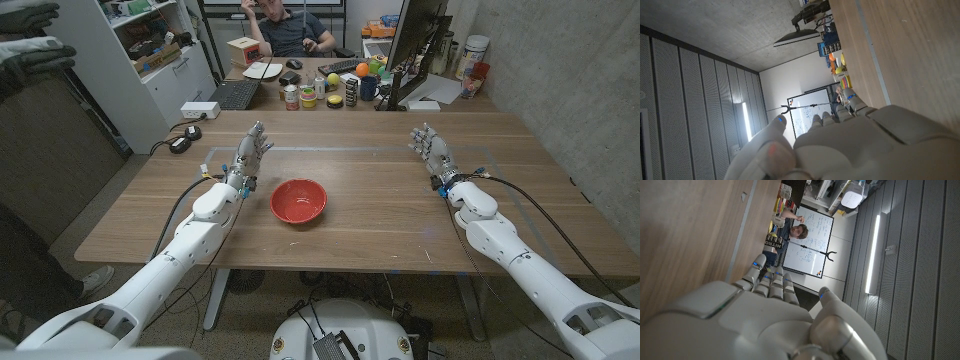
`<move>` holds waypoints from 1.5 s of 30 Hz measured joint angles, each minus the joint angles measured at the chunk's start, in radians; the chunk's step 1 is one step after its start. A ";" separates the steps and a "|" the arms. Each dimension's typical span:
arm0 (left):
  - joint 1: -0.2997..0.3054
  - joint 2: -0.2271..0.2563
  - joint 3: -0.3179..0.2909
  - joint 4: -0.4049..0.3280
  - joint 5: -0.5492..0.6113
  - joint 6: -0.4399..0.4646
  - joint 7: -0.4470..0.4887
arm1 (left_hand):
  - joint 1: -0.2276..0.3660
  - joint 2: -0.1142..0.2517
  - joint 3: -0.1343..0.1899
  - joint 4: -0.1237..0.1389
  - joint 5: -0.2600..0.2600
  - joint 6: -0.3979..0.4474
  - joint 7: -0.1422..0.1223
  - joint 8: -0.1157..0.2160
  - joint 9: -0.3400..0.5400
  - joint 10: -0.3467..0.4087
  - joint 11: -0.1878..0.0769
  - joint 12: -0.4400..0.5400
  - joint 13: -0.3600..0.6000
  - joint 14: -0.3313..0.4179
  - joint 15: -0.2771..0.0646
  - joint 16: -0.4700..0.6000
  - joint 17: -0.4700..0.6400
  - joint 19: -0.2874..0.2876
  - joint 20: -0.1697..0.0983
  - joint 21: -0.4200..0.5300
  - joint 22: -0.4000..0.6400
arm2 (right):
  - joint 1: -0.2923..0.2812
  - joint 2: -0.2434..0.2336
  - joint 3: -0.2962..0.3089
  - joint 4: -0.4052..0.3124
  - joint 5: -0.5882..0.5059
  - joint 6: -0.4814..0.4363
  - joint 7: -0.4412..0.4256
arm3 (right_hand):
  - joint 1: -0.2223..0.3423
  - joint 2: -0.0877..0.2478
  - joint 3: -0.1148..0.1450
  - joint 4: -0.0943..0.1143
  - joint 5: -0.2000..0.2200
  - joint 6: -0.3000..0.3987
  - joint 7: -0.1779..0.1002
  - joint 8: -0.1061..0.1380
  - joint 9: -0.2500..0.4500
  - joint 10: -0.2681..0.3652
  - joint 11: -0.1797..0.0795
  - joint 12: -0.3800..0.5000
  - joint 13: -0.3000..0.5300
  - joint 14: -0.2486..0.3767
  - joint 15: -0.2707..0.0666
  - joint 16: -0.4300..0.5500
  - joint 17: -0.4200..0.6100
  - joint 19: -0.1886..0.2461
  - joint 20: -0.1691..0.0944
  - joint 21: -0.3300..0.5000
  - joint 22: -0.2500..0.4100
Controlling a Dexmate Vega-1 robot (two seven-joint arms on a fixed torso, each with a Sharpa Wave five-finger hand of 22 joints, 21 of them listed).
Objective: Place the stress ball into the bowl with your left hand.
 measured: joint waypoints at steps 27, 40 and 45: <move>0.023 -0.019 -0.047 -0.001 0.061 -0.097 0.043 | 0.031 0.009 0.018 -0.029 0.007 0.023 -0.035 0.023 0.000 0.054 -0.002 0.015 -0.003 0.026 -0.003 0.004 -0.008 0.033 0.000 0.000 0.000 | -0.136 0.095 0.237 -0.174 -0.166 -0.090 0.086 | 0.002 0.002 -0.004 -0.004 0.000 0.007 0.000 0.000 0.000 0.005 0.005 0.000 0.000 0.005 -0.005 0.000 -0.001 0.000 0.000 -0.002 0.000; -0.024 -0.044 -0.070 0.102 0.282 -0.277 0.196 | 0.097 -0.038 0.023 -0.085 0.011 0.098 -0.050 0.041 0.000 0.120 0.007 0.022 0.000 0.060 -0.001 0.004 -0.012 0.054 0.000 -0.005 0.000 | -0.217 0.126 0.324 -0.263 -0.203 -0.091 0.102 | 0.002 0.002 -0.004 -0.004 0.000 0.011 0.003 0.000 0.000 0.011 0.000 0.000 0.000 0.005 -0.005 0.000 -0.003 0.000 0.000 -0.005 0.000; -0.045 -0.046 -0.076 0.141 0.418 -0.335 0.288 | 0.129 -0.050 0.028 -0.110 0.011 0.129 -0.043 0.048 0.003 0.169 0.003 0.029 0.000 0.065 -0.003 0.003 -0.012 0.054 0.000 -0.008 0.000 | -0.243 0.134 0.346 -0.286 -0.210 -0.088 0.104 | 0.002 0.002 -0.004 -0.004 0.000 0.016 -0.002 0.000 0.000 0.011 0.000 0.000 0.000 0.005 -0.005 0.000 -0.003 0.000 0.000 -0.009 0.000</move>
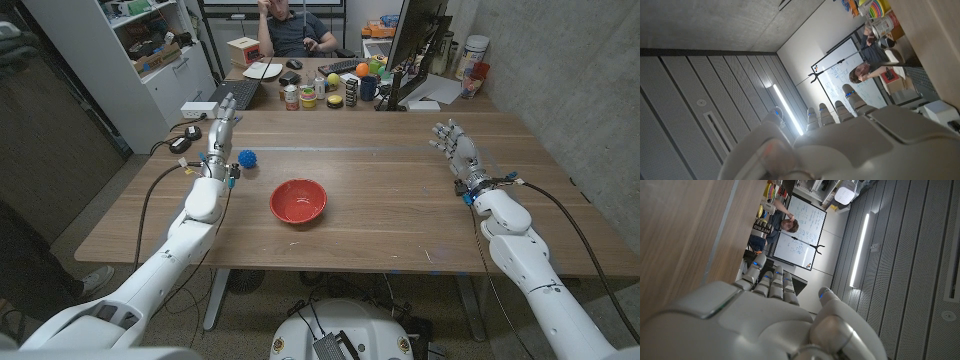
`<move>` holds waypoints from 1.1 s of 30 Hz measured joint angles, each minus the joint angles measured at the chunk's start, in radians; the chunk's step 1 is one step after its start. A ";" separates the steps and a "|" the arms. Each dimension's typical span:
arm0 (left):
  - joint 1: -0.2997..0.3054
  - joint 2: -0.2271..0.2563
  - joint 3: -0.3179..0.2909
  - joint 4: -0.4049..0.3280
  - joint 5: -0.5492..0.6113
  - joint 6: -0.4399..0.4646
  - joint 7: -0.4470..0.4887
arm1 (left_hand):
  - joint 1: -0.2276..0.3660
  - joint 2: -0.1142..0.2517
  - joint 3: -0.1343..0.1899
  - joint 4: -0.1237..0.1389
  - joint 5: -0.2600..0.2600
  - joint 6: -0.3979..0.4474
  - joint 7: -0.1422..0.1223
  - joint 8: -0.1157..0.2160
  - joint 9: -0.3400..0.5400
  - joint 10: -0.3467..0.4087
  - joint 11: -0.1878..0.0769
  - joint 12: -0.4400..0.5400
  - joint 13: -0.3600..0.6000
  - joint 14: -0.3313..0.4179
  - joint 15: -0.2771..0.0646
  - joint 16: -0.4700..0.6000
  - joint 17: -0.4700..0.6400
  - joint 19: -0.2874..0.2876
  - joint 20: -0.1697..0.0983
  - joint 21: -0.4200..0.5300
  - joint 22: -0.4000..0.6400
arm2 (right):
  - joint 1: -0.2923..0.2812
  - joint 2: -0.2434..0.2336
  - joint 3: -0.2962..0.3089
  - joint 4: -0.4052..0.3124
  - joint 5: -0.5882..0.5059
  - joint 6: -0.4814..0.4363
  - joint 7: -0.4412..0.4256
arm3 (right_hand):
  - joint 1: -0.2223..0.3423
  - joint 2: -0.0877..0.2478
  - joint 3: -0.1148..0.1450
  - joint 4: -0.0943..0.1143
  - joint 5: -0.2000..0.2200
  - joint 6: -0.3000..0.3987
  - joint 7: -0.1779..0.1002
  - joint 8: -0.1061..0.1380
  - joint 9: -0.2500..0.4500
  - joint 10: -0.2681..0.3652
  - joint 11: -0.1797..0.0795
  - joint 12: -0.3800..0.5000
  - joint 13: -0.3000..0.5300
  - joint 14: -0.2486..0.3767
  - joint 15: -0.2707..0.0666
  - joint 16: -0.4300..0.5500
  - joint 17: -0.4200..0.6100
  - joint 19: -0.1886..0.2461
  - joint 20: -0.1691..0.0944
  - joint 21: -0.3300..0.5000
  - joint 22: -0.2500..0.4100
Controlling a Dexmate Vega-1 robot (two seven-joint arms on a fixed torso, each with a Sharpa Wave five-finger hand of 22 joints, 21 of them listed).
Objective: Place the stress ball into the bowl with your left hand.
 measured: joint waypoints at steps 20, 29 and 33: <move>-0.091 0.129 0.052 0.027 0.651 0.022 0.395 | 0.121 -0.114 -0.027 -0.115 0.000 -0.038 -0.078 -0.017 0.006 -0.065 -0.027 -0.024 0.009 -0.007 0.002 -0.019 0.008 0.016 0.024 -0.033 0.000 | -0.056 0.024 0.048 -0.031 -0.022 0.035 0.011 | 0.000 0.000 -0.004 -0.004 0.000 0.000 0.000 0.000 0.000 0.005 0.005 0.000 0.000 0.004 0.004 0.000 0.000 0.011 0.000 -0.008 0.000; -0.107 0.207 0.105 -0.063 0.777 0.148 0.418 | 0.121 -0.138 -0.037 -0.125 0.000 -0.045 -0.085 -0.024 0.006 -0.096 -0.027 -0.024 0.009 -0.036 0.000 -0.027 0.007 0.022 0.044 -0.041 0.000 | -0.081 0.019 0.062 -0.070 -0.036 0.040 0.013 | 0.000 0.000 -0.004 -0.004 0.000 0.011 0.000 0.008 0.000 0.011 0.000 0.000 0.000 0.009 -0.002 0.000 0.000 0.017 0.005 -0.008 0.000; -0.115 0.234 0.125 -0.090 0.814 0.199 0.418 | 0.125 -0.146 -0.041 -0.129 0.000 -0.045 -0.084 -0.024 0.006 -0.095 -0.027 -0.024 0.009 -0.036 0.000 -0.027 0.008 0.025 0.055 -0.041 0.000 | -0.097 0.013 0.070 -0.098 -0.042 0.031 0.008 | 0.000 0.000 -0.004 -0.004 0.000 0.011 0.000 0.008 0.000 0.016 0.005 0.000 0.000 0.013 0.002 0.000 0.000 0.020 0.001 -0.015 0.000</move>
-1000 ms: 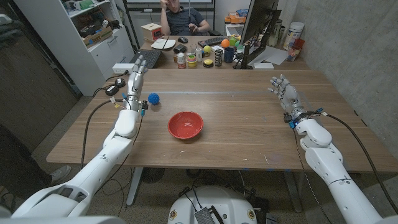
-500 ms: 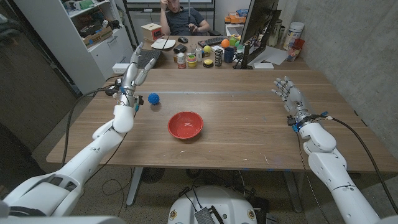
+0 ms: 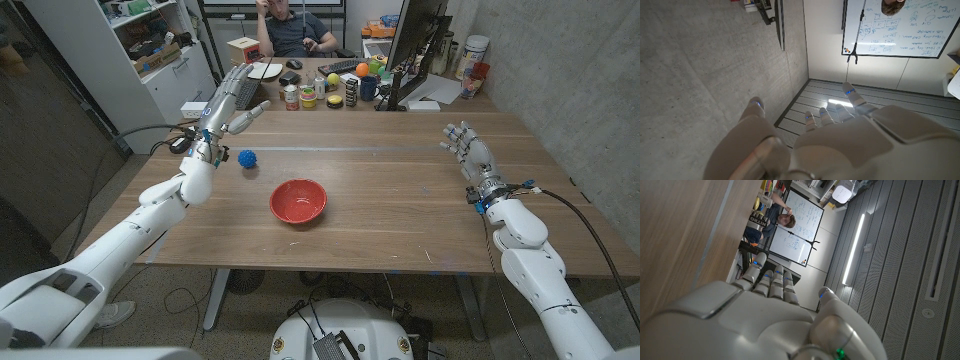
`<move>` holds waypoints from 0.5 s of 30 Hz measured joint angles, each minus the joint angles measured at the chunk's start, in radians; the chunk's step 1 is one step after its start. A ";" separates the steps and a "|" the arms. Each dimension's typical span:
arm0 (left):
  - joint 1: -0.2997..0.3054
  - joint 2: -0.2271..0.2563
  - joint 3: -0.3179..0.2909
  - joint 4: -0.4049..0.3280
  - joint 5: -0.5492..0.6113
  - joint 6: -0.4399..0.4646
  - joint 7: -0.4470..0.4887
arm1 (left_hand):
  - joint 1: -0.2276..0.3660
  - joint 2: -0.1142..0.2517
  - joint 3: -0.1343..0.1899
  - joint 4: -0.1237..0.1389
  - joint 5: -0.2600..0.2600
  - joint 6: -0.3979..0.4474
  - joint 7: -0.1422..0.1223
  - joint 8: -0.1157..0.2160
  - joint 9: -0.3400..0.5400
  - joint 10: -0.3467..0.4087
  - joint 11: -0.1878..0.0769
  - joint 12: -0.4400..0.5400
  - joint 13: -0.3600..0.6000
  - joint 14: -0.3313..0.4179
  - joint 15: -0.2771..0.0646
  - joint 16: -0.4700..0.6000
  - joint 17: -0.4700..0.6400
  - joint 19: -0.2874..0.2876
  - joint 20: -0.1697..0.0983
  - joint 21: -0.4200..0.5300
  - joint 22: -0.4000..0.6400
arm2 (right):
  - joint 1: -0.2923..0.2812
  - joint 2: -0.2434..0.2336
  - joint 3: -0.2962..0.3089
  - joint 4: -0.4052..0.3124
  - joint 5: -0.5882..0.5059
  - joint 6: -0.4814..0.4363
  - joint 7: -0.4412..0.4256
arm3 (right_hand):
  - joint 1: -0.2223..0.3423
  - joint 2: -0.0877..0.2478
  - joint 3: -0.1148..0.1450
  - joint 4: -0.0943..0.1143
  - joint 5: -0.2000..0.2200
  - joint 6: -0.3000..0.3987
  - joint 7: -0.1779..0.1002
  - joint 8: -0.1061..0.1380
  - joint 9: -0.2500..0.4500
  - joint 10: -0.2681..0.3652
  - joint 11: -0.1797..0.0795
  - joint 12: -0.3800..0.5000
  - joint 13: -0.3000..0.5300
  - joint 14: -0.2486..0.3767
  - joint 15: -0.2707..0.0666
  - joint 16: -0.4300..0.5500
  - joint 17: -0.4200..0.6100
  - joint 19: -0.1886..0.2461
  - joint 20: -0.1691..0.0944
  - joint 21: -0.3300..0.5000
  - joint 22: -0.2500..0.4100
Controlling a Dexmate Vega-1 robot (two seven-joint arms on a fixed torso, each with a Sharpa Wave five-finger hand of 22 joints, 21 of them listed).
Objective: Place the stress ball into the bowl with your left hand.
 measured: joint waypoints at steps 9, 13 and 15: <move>-0.016 0.061 0.038 -0.052 0.037 0.087 -0.045 | 0.015 -0.034 -0.018 -0.017 0.000 0.000 0.000 0.000 0.005 0.000 0.000 0.005 0.000 0.011 0.000 0.000 0.000 0.015 0.025 0.000 -0.001 | -0.042 -0.012 0.020 -0.067 -0.016 -0.028 -0.009 | 0.000 0.000 0.000 0.000 0.000 0.005 0.005 0.000 0.000 0.000 0.000 0.000 0.000 0.007 -0.004 0.000 0.000 0.007 0.004 0.000 0.000; -0.020 0.081 0.048 -0.068 0.045 0.117 -0.073 | 0.022 -0.046 -0.025 -0.025 0.004 0.000 0.000 0.000 0.005 0.000 0.000 0.005 0.000 0.012 0.001 0.000 0.000 0.024 0.034 -0.006 -0.002 | -0.058 -0.013 0.029 -0.088 -0.021 -0.036 -0.012 | 0.000 0.000 0.000 0.000 0.000 0.005 0.005 0.000 0.000 0.006 -0.005 0.000 0.000 0.007 -0.004 0.000 0.000 0.007 0.004 0.000 0.000; -0.021 0.088 0.051 -0.074 0.051 0.141 -0.098 | 0.025 -0.052 -0.027 -0.027 0.004 0.000 0.000 0.000 0.005 0.000 0.000 0.005 0.000 0.019 0.001 0.000 0.000 0.034 0.044 -0.006 -0.002 | -0.071 -0.013 0.035 -0.106 -0.025 -0.043 -0.015 | 0.000 0.000 0.000 0.000 0.000 0.009 0.002 0.000 0.000 0.006 -0.005 0.000 0.000 0.007 -0.004 0.000 0.000 0.007 0.004 0.000 0.000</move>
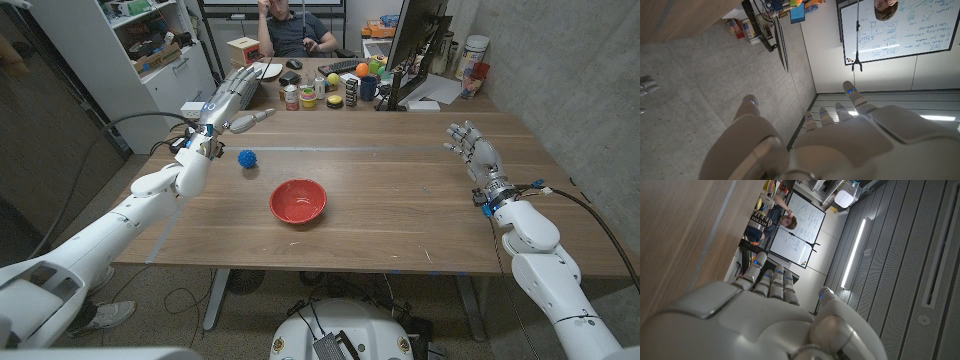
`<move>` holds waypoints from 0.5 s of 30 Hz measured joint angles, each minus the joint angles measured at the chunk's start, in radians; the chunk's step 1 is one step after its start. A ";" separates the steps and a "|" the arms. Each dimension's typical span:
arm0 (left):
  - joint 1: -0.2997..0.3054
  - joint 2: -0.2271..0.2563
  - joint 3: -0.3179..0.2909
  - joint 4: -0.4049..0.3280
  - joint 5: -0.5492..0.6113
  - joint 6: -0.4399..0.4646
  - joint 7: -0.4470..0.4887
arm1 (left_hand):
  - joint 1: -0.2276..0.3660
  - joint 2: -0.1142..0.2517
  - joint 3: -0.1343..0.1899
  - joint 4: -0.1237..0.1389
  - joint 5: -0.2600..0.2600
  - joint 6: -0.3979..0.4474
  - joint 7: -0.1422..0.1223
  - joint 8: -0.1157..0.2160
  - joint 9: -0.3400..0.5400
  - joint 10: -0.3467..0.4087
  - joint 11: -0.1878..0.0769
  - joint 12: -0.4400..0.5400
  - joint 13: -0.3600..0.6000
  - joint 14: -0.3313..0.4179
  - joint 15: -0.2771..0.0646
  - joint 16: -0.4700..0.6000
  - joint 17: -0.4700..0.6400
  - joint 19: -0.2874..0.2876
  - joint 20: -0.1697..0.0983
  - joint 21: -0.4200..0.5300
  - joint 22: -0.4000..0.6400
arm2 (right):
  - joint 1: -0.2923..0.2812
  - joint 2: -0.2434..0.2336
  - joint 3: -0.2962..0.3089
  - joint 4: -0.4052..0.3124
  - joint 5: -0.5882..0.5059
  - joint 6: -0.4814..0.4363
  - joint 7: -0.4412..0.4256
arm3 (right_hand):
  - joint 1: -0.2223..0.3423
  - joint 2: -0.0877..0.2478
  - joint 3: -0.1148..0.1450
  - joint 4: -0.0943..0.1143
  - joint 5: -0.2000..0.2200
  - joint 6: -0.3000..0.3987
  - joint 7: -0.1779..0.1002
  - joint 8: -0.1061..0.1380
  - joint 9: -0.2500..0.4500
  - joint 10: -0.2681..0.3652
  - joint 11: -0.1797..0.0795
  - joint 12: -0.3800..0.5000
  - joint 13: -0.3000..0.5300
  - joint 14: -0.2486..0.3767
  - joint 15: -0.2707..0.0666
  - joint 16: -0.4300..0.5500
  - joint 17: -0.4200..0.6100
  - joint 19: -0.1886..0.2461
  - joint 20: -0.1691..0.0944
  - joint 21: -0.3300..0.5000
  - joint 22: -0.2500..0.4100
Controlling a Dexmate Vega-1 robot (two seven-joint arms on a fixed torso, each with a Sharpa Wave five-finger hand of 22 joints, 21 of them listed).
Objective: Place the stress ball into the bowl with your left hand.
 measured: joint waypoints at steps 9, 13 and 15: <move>-0.014 0.055 0.030 -0.043 0.018 0.076 -0.088 | 0.012 -0.012 -0.012 -0.012 0.008 0.000 0.000 0.000 0.000 -0.004 -0.003 0.000 -0.003 0.002 -0.001 0.000 -0.003 0.007 0.007 -0.008 -0.005 | -0.026 0.005 0.013 -0.033 -0.010 -0.009 -0.002 | 0.000 0.000 0.000 0.000 0.000 0.000 0.000 0.000 0.000 0.004 0.004 0.000 0.000 0.000 0.000 0.000 -0.004 0.005 -0.005 -0.008 0.000; -0.019 0.068 0.040 -0.051 0.028 0.097 -0.121 | 0.021 -0.021 -0.018 -0.018 0.008 0.000 0.000 0.000 0.000 -0.004 -0.003 0.004 -0.003 0.002 -0.001 0.000 -0.003 0.016 -0.002 -0.011 -0.005 | -0.032 0.007 0.016 -0.041 -0.013 -0.011 -0.002 | 0.000 0.000 0.000 0.000 0.000 0.000 0.000 0.000 0.000 0.004 0.004 0.000 0.000 0.003 -0.003 0.000 -0.005 0.005 -0.005 -0.008 0.000; -0.025 0.079 0.052 -0.056 0.036 0.110 -0.146 | 0.025 -0.025 -0.020 -0.020 0.008 0.000 0.000 0.000 0.000 -0.001 -0.006 0.007 -0.003 0.006 0.003 0.000 -0.003 0.020 -0.006 -0.015 -0.005 | -0.032 0.008 0.016 -0.043 -0.015 -0.013 -0.002 | 0.000 0.000 0.000 0.000 0.000 0.000 0.000 0.000 0.000 0.004 0.004 0.000 0.000 0.003 -0.004 0.000 -0.005 0.009 -0.002 -0.008 0.000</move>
